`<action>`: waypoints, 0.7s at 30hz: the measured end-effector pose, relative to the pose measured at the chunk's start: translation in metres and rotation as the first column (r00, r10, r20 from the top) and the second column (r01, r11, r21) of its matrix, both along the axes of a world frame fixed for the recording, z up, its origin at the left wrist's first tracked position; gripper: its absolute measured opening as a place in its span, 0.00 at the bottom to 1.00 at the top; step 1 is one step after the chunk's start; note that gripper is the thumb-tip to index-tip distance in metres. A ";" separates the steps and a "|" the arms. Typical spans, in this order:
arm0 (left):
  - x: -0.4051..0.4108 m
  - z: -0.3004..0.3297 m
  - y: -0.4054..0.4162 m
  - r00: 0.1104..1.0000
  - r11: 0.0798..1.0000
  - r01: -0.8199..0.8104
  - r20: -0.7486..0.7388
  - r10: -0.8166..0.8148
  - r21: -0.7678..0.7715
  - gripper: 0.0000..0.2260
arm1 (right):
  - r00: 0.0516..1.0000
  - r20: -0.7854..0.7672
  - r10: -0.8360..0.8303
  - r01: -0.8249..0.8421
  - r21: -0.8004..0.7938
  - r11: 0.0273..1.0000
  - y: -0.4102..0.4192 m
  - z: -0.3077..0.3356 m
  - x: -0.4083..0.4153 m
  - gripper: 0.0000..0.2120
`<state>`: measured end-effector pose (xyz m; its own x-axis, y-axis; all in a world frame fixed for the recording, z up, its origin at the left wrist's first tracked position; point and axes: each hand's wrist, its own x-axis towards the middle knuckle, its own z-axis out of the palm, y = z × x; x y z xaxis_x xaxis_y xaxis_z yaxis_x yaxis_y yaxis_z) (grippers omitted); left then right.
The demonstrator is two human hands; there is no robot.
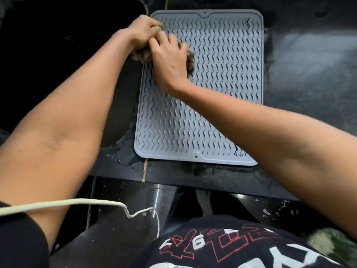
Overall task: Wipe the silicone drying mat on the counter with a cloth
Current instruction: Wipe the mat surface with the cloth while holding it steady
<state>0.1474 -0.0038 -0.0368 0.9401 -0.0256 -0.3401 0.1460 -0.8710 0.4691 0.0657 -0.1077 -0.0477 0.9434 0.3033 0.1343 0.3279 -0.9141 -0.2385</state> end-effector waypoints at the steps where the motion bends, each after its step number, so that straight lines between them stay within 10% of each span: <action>1: -0.004 -0.004 0.000 1.000 1.000 0.015 -0.003 -0.014 0.017 0.18 | 0.998 -0.028 0.054 -0.056 -0.072 0.996 -0.002 -0.004 0.000 0.16; 12: -0.039 -0.013 -0.010 0.970 0.916 0.241 -0.070 -0.231 0.321 0.24 | 0.984 0.024 0.175 -0.177 0.187 0.966 -0.007 -0.016 -0.179 0.07; 21: -0.066 -0.015 -0.030 0.972 0.854 0.208 -0.002 -0.236 0.477 0.26 | 0.994 -0.021 0.104 -0.103 0.060 0.993 -0.010 -0.004 -0.114 0.13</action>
